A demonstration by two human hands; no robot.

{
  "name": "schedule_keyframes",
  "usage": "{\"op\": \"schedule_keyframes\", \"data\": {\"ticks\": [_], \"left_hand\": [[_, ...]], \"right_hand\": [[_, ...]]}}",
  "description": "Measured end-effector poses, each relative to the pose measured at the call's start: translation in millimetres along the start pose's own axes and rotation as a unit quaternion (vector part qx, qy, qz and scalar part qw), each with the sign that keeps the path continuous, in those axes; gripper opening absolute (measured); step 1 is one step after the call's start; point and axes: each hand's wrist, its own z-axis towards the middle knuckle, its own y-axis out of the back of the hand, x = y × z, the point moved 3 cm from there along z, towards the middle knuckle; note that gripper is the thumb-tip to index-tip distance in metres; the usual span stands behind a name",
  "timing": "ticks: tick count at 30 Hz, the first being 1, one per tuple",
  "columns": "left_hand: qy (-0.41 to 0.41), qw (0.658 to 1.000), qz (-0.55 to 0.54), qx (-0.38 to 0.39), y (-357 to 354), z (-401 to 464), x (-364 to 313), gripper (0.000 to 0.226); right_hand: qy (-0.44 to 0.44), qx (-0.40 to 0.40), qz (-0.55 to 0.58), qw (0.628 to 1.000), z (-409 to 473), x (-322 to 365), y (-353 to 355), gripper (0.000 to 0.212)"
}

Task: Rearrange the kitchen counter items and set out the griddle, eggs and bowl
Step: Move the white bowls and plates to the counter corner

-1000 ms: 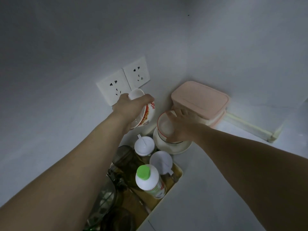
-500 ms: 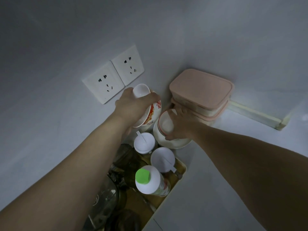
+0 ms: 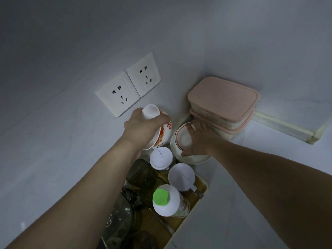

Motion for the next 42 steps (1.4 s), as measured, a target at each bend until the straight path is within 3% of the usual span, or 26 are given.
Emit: {"op": "schedule_keyframes", "data": {"ticks": [11, 16, 21, 25, 33, 42], "left_hand": [[0.014, 0.999, 0.021, -0.021, -6.3, 5.1, -5.2, 0.09], [-0.032, 0.985, 0.168, -0.033, -38.6, 17.4, -22.4, 0.097], [-0.05, 0.955, 0.292, 0.008, -84.2, 30.7, -36.8, 0.098], [-0.033, 0.94, 0.336, 0.045, -116.5, 40.4, -38.2, 0.101], [-0.006, 0.916, 0.397, 0.049, -148.4, 46.7, -14.5, 0.091], [0.013, 0.898, 0.436, 0.059, -167.1, 53.2, 6.1, 0.105]], "right_hand": [[0.024, -0.051, 0.058, 0.997, -33.6, -9.5, -3.1, 0.114], [0.021, -0.065, 0.049, 0.996, -74.7, -28.4, -6.7, 0.108], [0.012, -0.102, 0.085, 0.991, -98.9, -44.7, -7.0, 0.113], [-0.014, -0.075, 0.098, 0.992, -105.1, -54.4, -11.1, 0.109], [-0.049, -0.05, 0.114, 0.991, -111.3, -62.9, -21.4, 0.107], [-0.064, -0.048, 0.125, 0.989, -113.7, -71.3, -29.1, 0.105]]}}
